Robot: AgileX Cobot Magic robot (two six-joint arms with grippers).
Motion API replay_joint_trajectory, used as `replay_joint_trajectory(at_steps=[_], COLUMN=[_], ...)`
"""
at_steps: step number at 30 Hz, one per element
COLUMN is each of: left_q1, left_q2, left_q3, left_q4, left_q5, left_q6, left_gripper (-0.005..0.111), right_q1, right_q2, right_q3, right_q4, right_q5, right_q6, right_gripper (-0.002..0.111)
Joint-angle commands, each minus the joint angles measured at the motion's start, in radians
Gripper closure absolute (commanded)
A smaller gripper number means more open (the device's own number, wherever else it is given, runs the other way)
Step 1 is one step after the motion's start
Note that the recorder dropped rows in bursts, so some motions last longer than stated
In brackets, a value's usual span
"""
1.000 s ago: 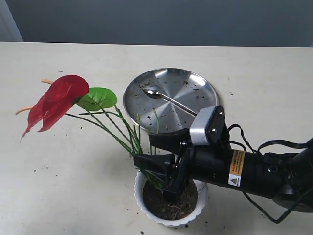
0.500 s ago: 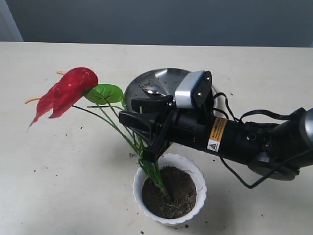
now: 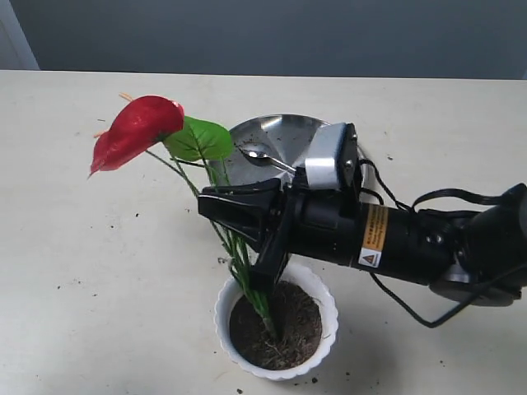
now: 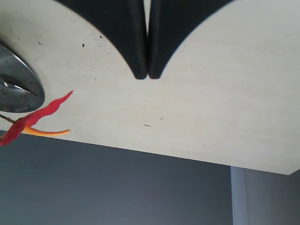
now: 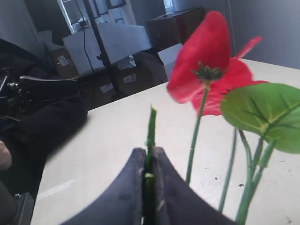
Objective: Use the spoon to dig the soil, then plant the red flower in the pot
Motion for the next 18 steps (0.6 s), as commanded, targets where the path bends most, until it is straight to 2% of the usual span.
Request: replay_joint_trajectory(at_steps=[1,18], left_q1=[-0.002,-0.002], left_q2=[-0.005,-0.005], left_q3=[0.002,0.002], left_q4=[0.003,0.003], left_q5=[-0.013,-0.013], left_q6=[-0.002,-0.002], left_gripper=[0.106,0.106], right_q1=[-0.004,-0.004], right_q2=[-0.078,-0.392], right_q3=[0.094,0.363], right_q4=[0.033,0.057], right_q5=[0.022,0.022], right_q6=[-0.044,-0.04], right_gripper=[0.108,0.108])
